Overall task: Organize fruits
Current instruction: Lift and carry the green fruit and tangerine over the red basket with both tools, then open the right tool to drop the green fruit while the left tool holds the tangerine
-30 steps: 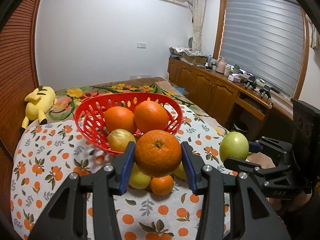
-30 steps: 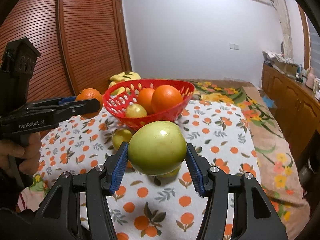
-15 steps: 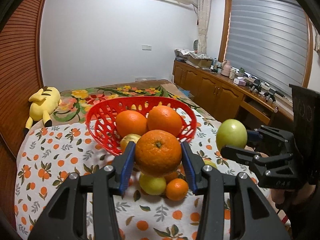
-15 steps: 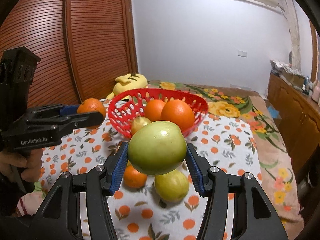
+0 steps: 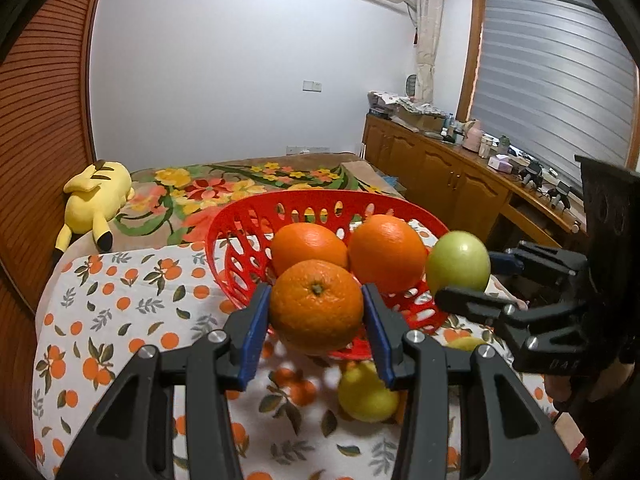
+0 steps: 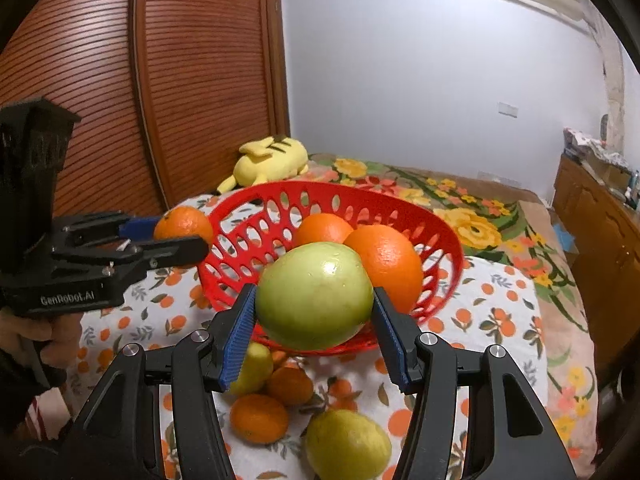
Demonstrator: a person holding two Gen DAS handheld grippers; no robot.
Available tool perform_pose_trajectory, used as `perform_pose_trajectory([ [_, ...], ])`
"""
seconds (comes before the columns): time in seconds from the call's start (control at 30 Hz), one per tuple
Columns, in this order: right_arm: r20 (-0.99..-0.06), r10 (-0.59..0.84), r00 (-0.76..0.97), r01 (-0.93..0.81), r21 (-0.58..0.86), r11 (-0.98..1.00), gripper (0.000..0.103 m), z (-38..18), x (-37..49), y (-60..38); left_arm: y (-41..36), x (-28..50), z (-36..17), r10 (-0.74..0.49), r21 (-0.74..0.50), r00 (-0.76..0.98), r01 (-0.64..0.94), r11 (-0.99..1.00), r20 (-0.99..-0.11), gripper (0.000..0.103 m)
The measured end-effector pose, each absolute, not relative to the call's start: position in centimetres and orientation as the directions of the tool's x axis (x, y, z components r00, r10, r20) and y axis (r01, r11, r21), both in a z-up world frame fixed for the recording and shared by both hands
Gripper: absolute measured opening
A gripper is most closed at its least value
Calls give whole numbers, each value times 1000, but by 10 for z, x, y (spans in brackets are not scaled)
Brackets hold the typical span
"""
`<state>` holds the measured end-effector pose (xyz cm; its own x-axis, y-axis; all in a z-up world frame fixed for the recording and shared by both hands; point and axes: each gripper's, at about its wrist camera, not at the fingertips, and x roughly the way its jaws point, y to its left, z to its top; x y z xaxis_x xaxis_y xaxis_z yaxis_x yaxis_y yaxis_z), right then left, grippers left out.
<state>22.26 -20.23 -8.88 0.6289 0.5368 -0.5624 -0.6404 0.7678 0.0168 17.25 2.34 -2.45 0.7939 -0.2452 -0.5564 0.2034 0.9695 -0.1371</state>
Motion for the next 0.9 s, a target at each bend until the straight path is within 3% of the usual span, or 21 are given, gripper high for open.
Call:
perform_pose_trajectory([
  [0.4, -624, 542, 563, -676, 30, 737, 58, -112, 240, -182, 32, 212, -35, -249, -141, 776, 205, 968, -580, 44],
  [0.9, -588, 572, 572, -676, 58, 735, 60, -102, 246, -190, 32, 246, -44, -224, -123, 761, 188, 974, -609, 44],
])
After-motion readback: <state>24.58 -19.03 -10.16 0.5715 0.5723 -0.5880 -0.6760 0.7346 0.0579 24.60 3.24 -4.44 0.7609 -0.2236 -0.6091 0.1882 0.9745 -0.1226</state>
